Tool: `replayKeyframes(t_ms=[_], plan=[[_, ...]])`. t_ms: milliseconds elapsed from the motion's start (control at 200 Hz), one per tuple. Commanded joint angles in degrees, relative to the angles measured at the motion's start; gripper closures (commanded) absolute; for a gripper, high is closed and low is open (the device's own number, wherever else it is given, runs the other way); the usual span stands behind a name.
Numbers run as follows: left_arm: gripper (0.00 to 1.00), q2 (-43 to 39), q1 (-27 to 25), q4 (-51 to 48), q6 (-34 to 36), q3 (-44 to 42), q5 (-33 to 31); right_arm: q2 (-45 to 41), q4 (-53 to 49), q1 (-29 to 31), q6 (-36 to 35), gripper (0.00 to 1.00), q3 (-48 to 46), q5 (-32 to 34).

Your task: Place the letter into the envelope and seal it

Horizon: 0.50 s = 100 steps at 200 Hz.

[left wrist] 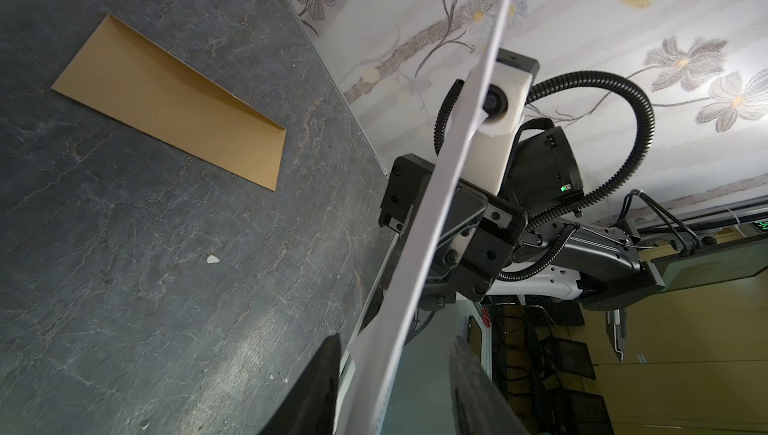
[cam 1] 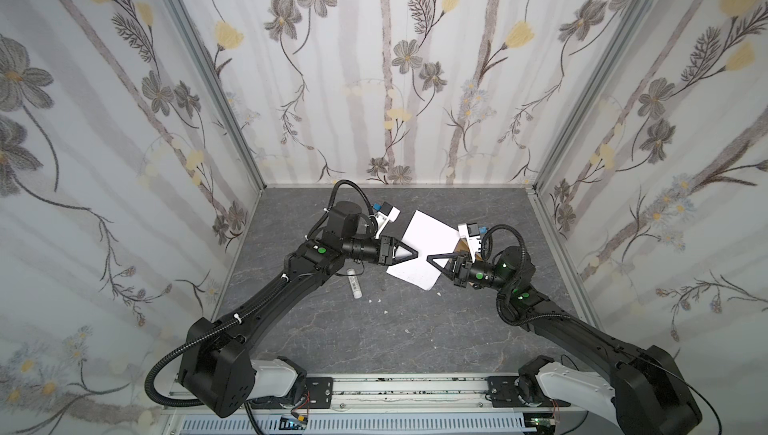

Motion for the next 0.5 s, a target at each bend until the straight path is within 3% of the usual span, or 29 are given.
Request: replayKeyframes(t_ms=[0,185,280,385,445,495], plan=[[0.63,-0.4,0.1,1.2,0.3,-0.7,1.4,0.0,2.3,0.0,0.7,1.00,0.9,0.5],[0.93,-0.5,0.1,1.3,0.5,-0.6,1.2,-0.1,1.9,0.0,0.8,1.00,1.3,0.7],[1.00,-0.8,0.1,1.3,0.5,-0.7,1.1,-0.5,1.2,-0.1,0.4,1.00,1.3,1.2],[1.00,-1.3,0.1,1.3,0.5,-1.0,0.0,-0.7,0.5,-0.1,-0.2,1.00,1.6,1.0],[1.00,-1.7,0.1,1.3,0.7,-1.4,-1.3,-1.0,-1.2,-0.1,-1.3,0.71,1.9,0.9],[1.00,-2.2,0.1,1.3,1.2,-1.7,-2.7,-1.8,-3.1,-0.6,-2.5,0.56,2.4,0.9]])
